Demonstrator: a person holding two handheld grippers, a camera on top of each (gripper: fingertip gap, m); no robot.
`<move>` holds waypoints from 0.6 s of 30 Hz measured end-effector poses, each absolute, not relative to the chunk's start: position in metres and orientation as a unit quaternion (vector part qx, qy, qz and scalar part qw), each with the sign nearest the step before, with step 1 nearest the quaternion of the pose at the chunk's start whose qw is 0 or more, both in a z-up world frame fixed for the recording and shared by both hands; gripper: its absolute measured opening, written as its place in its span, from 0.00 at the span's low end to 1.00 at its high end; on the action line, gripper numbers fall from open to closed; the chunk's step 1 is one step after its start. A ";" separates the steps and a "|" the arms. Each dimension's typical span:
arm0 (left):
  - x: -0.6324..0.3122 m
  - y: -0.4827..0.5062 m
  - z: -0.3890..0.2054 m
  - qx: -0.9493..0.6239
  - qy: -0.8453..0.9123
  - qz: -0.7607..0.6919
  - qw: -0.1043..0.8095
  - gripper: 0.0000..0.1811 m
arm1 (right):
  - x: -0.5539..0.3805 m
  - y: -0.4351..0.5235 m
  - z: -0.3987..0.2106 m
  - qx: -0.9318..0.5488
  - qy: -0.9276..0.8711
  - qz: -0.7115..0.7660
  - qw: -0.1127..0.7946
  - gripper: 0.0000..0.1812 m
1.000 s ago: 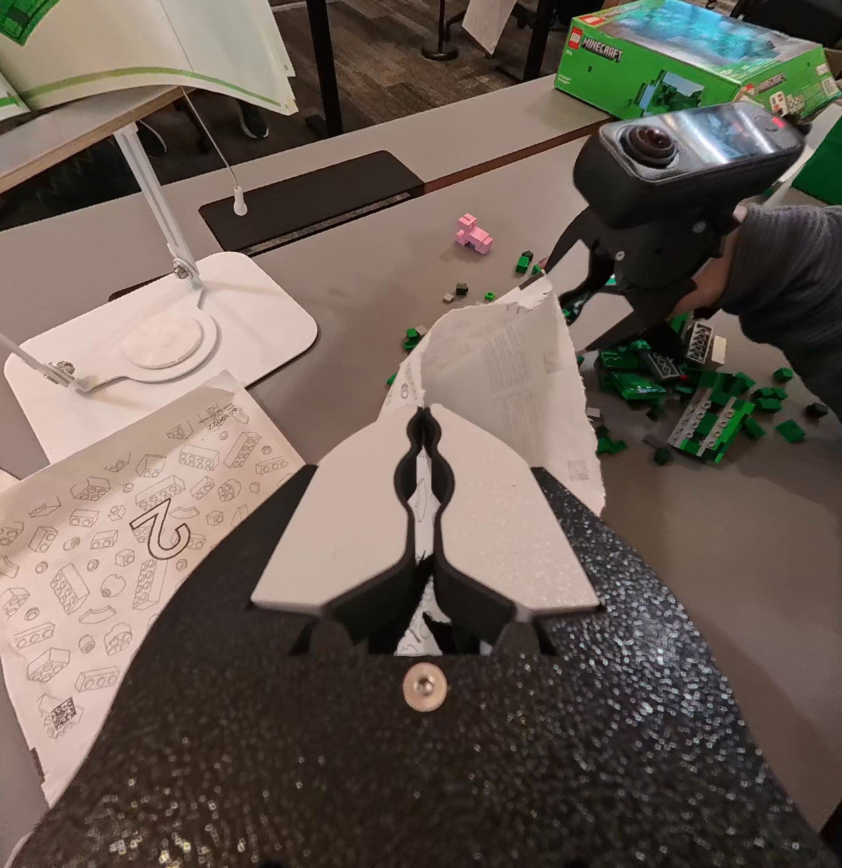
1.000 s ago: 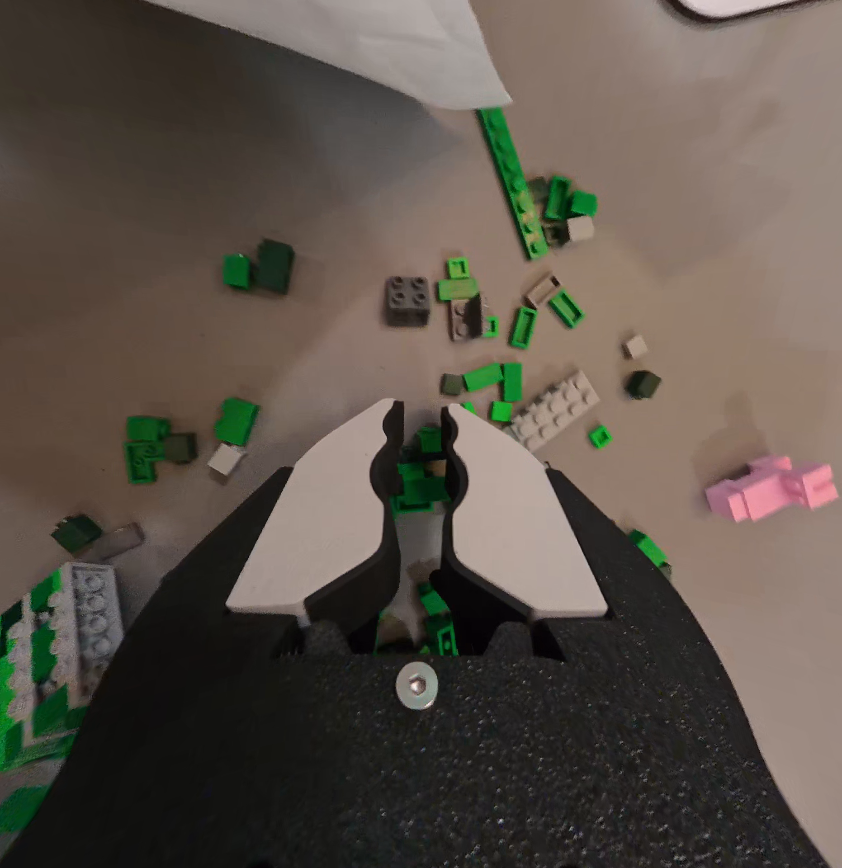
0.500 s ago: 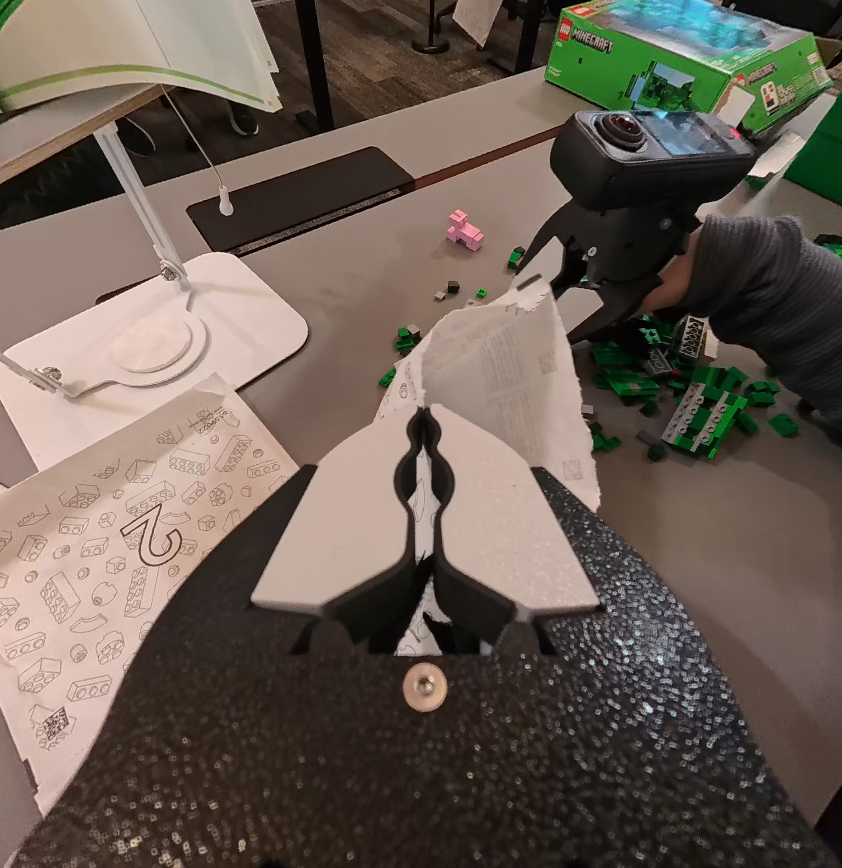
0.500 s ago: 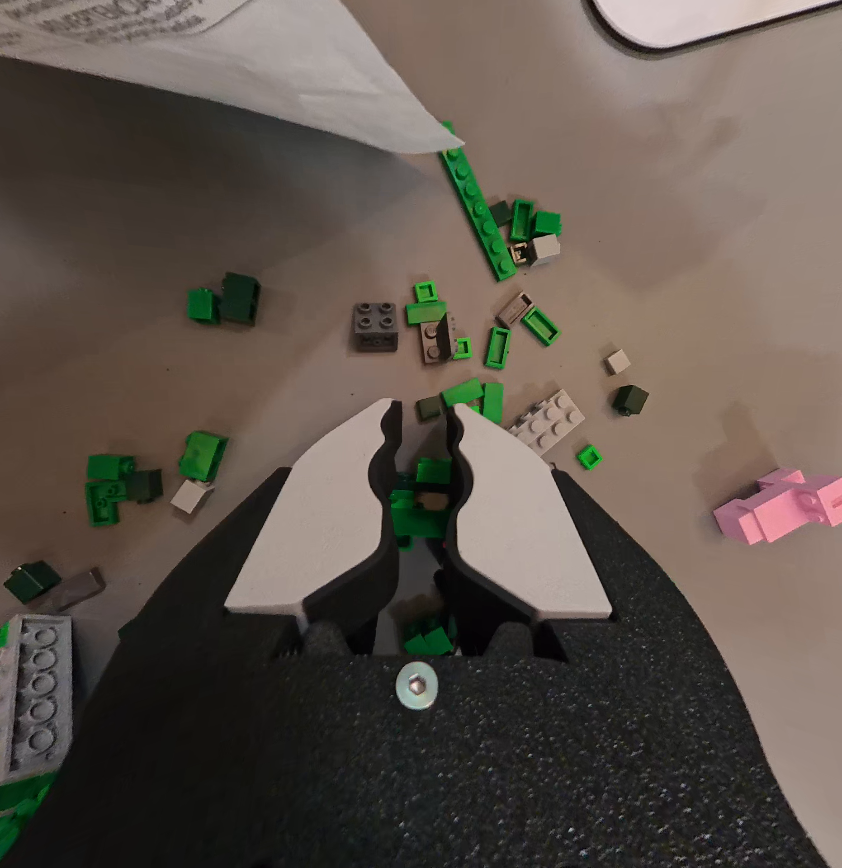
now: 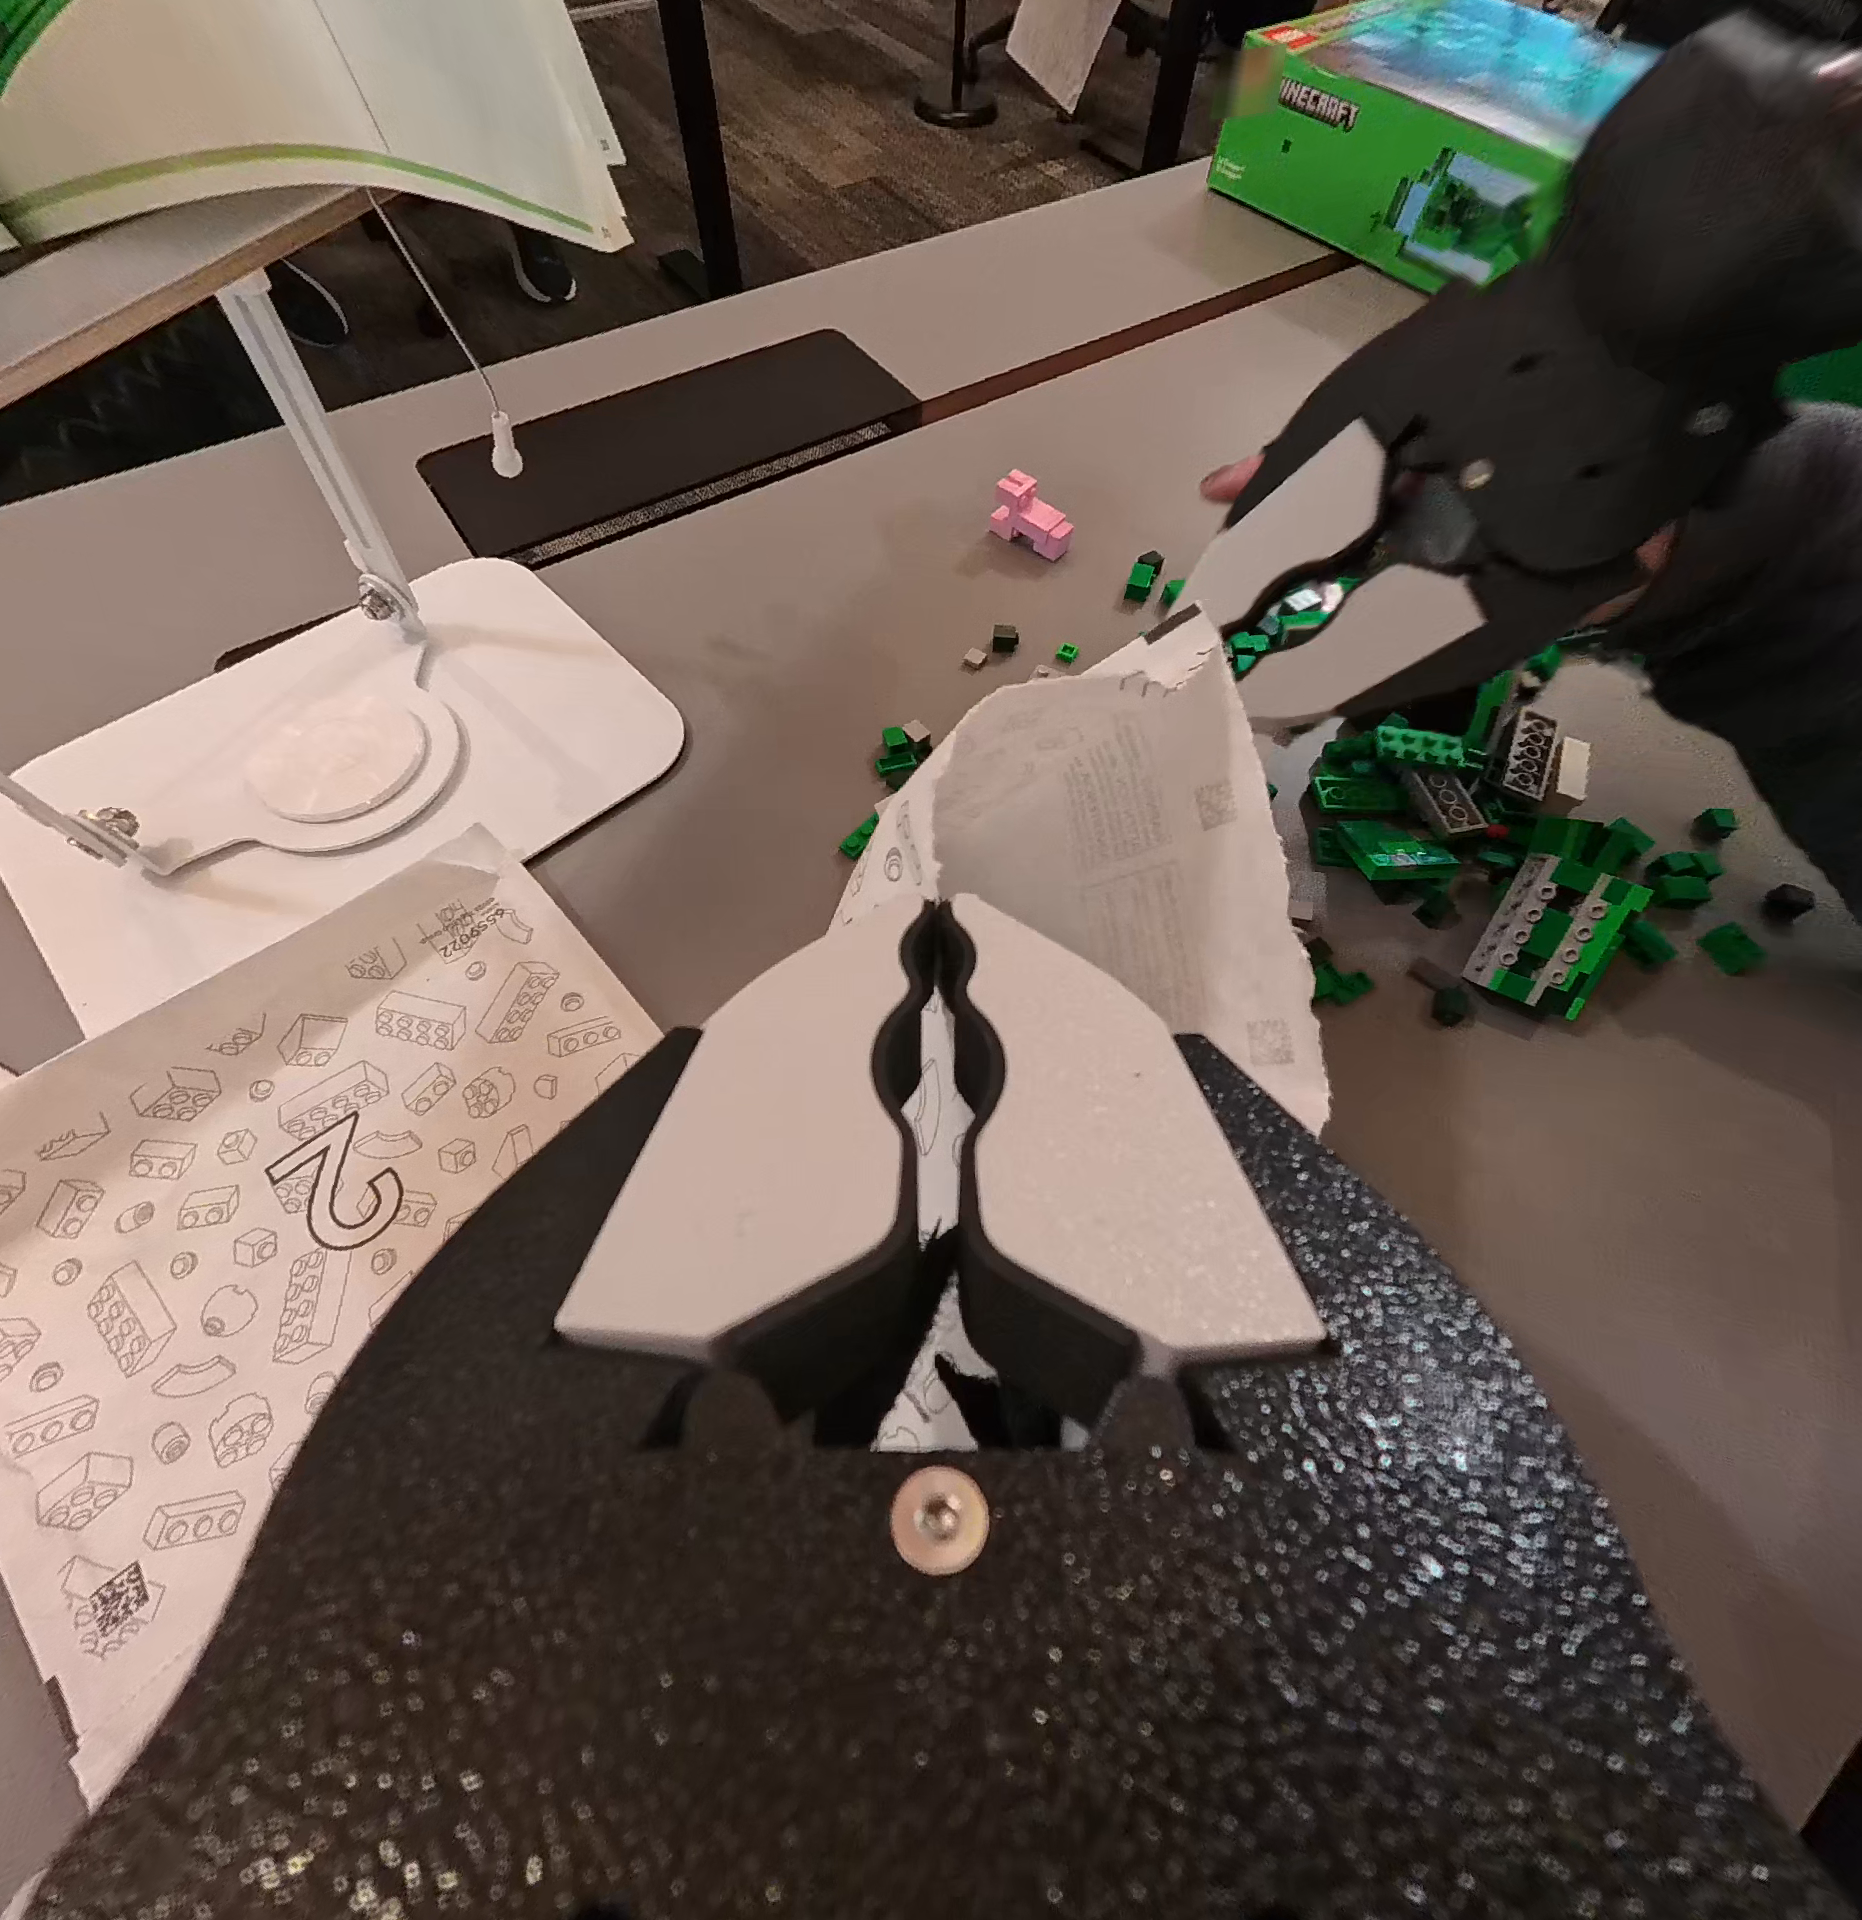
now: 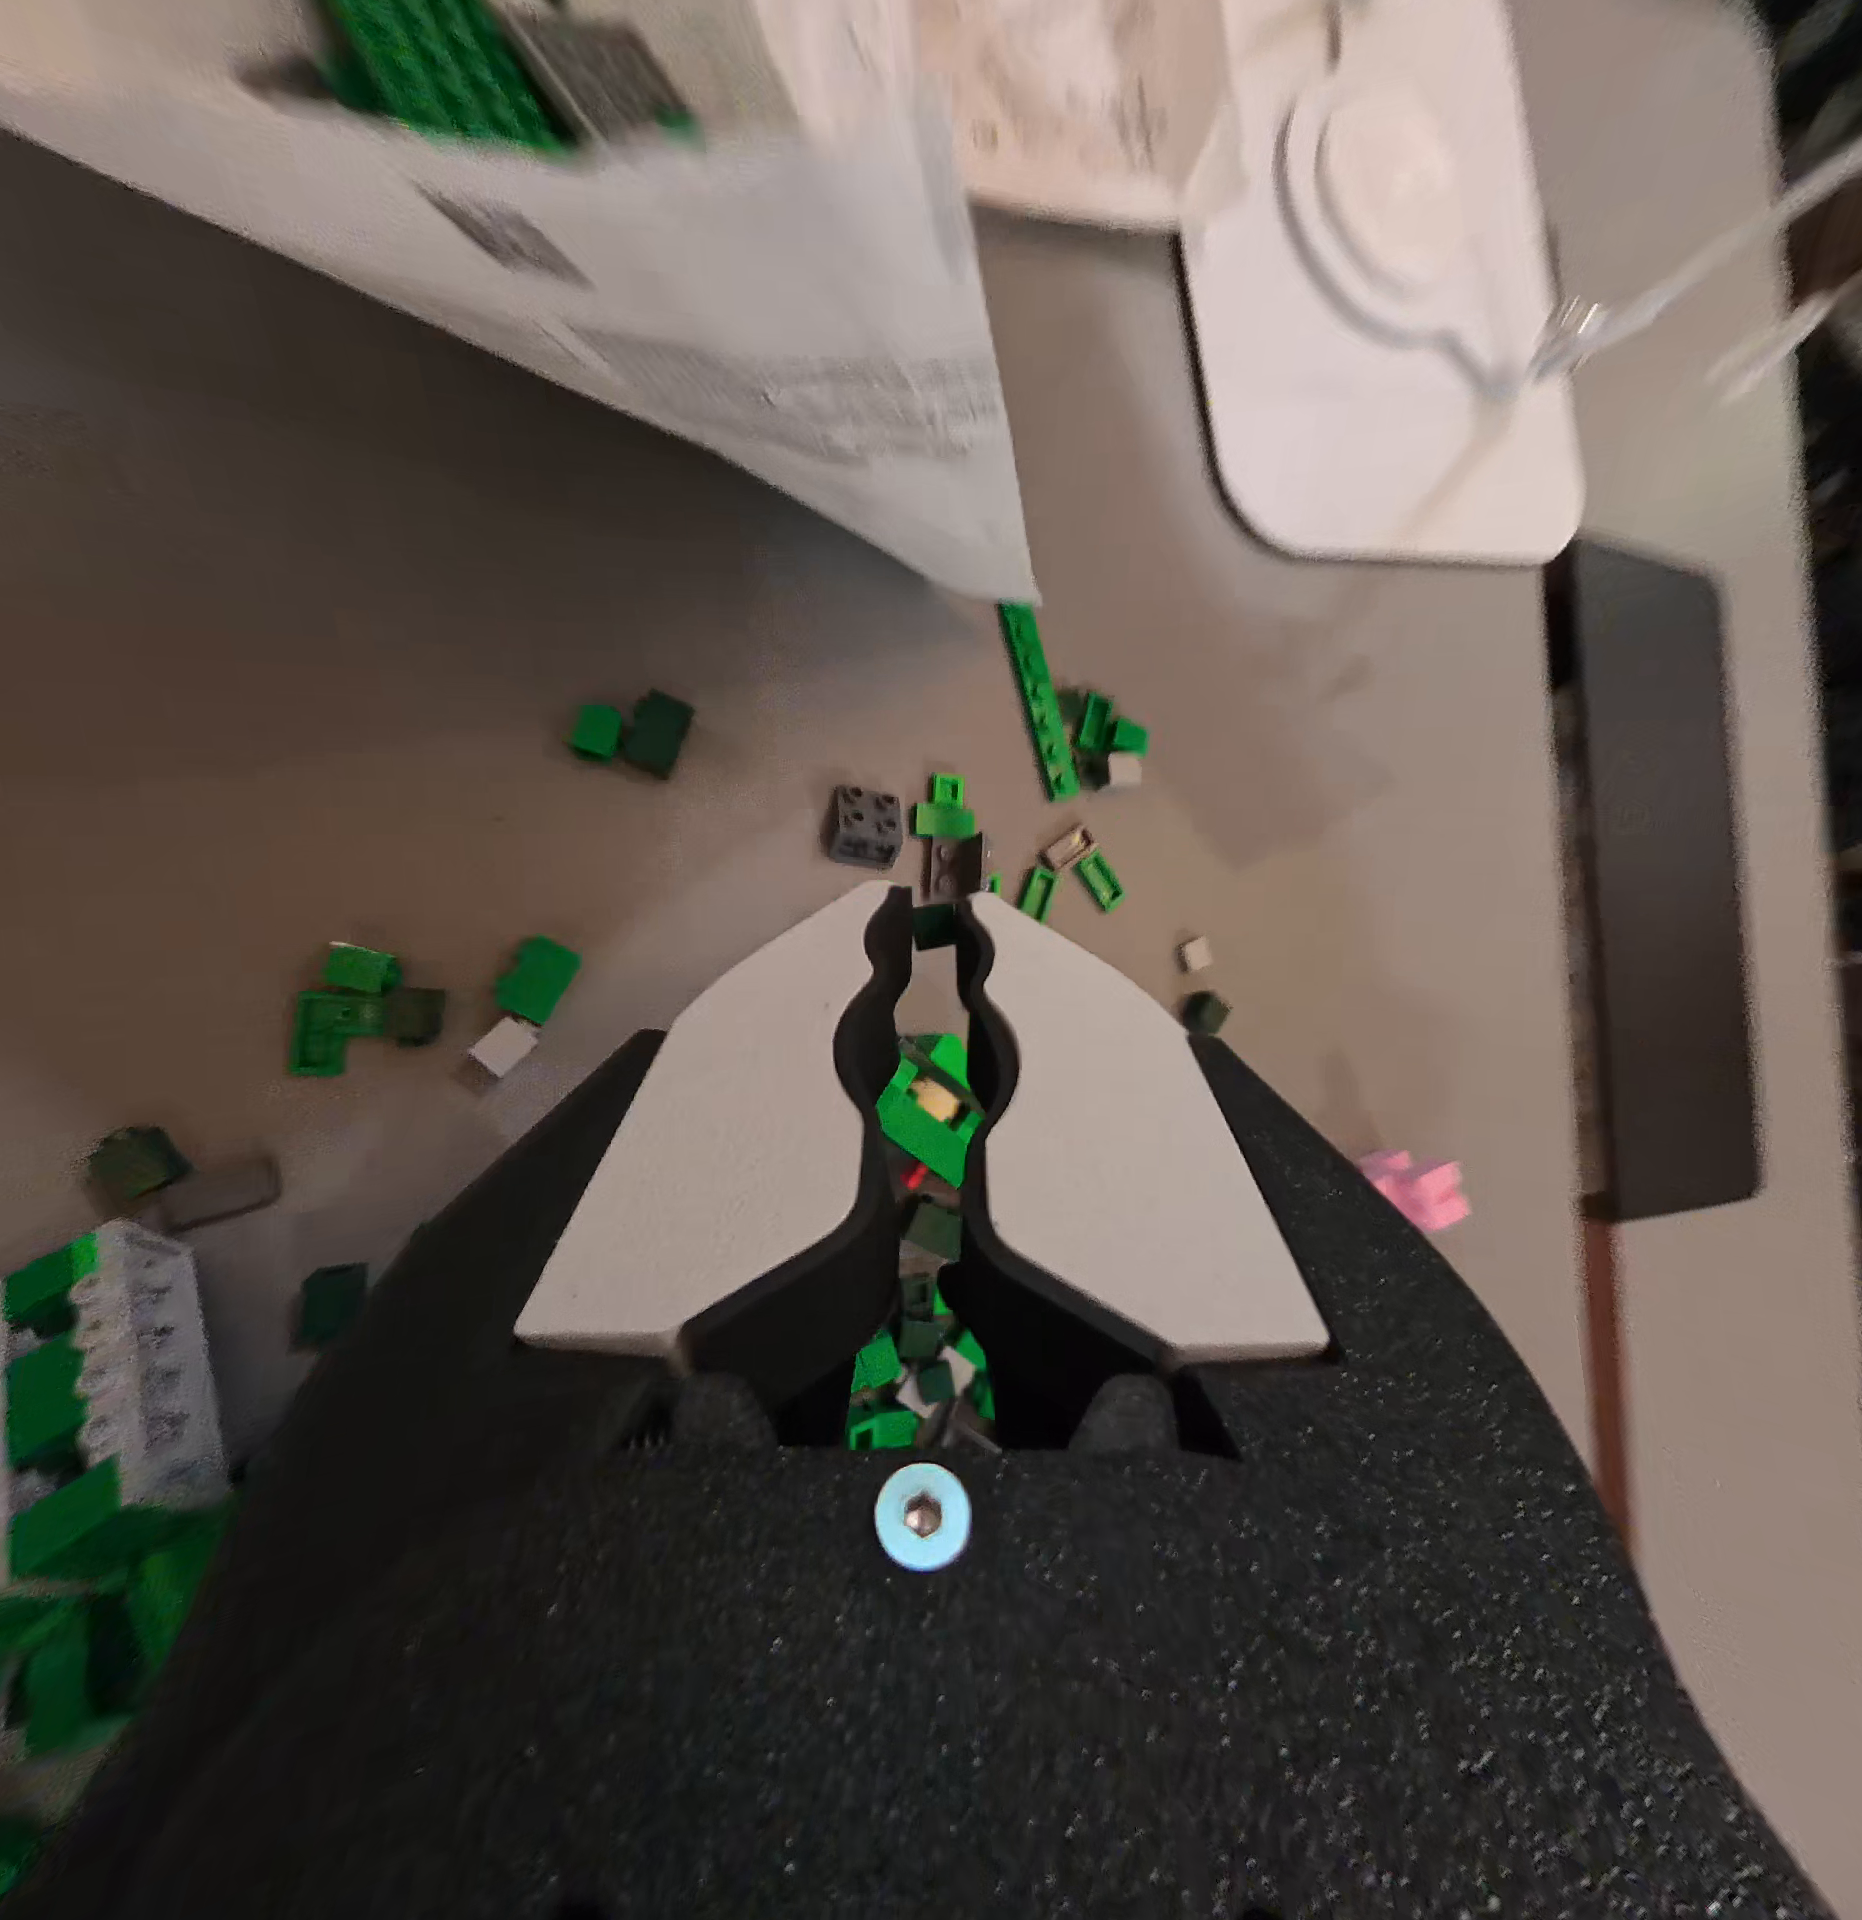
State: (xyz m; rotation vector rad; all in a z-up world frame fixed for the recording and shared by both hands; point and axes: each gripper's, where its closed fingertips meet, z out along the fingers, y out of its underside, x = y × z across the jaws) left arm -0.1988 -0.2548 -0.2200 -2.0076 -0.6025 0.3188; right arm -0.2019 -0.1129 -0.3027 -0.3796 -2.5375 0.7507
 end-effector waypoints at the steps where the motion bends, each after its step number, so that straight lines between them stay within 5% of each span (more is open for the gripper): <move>1: -0.199 -0.255 -0.220 -0.826 -0.248 0.131 0.489 0.00 | -0.198 -0.117 -0.291 -0.117 -0.920 0.282 0.247 0.04; 11: -0.199 -0.253 -0.221 -0.826 -0.248 0.130 0.489 0.00 | -0.134 -0.195 -0.200 0.047 -0.850 0.437 0.292 0.04; 18: -0.194 -0.247 -0.221 -0.831 -0.237 0.131 0.485 0.00 | -0.139 -0.236 -0.223 0.064 -0.863 0.366 0.342 0.04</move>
